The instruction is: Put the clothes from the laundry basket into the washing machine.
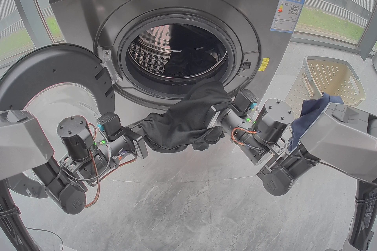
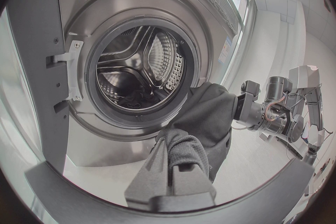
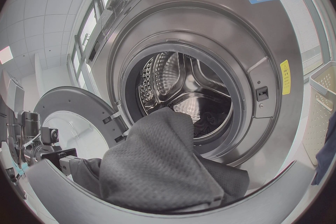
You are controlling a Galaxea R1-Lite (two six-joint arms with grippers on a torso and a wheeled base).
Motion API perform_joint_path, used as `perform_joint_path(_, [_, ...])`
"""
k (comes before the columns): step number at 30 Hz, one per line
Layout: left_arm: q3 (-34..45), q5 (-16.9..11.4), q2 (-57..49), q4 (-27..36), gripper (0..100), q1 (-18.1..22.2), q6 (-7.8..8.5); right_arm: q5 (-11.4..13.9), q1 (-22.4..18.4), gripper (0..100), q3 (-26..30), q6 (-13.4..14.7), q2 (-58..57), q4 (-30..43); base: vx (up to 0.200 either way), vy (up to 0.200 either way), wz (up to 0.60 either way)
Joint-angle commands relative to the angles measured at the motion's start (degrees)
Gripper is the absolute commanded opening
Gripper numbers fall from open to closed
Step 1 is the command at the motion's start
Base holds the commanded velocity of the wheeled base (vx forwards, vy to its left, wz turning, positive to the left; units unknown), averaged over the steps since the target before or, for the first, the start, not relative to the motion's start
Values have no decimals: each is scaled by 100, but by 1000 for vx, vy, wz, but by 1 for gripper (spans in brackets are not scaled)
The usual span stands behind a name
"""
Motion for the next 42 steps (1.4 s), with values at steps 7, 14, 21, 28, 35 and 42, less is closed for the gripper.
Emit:
perform_joint_path(7, [58, 0, 9, -3, 100, -36, -1, -25, 18, 0, 115, 2, -240, -3, 0, 0, 0])
perform_joint_path(14, [295, -17, 89, 6, 100, -19, -1, -25, -26, 0, 133, 10, -319, -21, 0, 0, 0])
perform_joint_path(21, [700, -131, 238, 6, 100, -54, 359, -87, -123, 0, 97, 28, -293, -47, 0, 0, 0])
perform_joint_path(28, [1394, -562, 405, 6, 100, -10, 807, -78, -237, 0, 45, 19, -319, -21, 0, 0, 0])
perform_joint_path(35, [1746, -632, 387, 6, 100, -115, 1124, -78, -176, 0, -61, 10, -416, 32, 0, 0, 0])
perform_joint_path(42, [673, -685, 361, -3, 100, -432, 983, -87, -26, 0, 18, 10, -372, 32, 0, 0, 0])
